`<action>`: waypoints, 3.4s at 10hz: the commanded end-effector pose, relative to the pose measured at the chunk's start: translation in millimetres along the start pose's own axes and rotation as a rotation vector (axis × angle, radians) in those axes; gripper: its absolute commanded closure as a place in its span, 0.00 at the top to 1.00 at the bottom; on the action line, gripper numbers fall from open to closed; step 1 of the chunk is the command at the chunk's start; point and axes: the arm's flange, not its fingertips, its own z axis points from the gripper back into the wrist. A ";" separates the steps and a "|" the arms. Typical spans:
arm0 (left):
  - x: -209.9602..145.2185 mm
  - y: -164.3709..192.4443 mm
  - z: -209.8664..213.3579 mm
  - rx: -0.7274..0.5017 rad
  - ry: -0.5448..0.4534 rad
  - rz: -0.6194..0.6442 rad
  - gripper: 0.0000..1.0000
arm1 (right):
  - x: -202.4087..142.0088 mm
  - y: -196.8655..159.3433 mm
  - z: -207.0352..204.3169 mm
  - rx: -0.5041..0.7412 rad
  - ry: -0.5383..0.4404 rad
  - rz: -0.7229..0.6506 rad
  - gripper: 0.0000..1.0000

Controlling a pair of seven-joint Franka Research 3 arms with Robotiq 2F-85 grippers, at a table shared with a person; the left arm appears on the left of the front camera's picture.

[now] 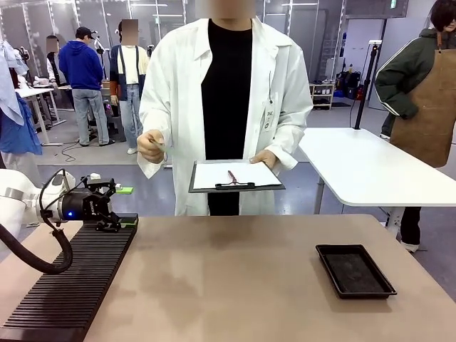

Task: Inspect the PCB.
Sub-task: Release the Blank PCB you were holding, then pick up the Blank PCB that the human is holding.

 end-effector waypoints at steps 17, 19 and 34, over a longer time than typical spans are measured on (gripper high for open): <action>-80.6 -81.1 63.9 0.007 0.092 0.015 1.00 | -0.3 0.4 0.8 0.009 0.001 0.020 1.00; -138.2 -102.6 104.0 0.031 0.113 -0.014 1.00 | -0.3 0.4 0.8 0.009 0.001 0.020 1.00; -261.3 -82.3 213.0 0.014 0.002 -0.107 1.00 | -0.3 0.4 0.8 0.009 0.001 0.020 1.00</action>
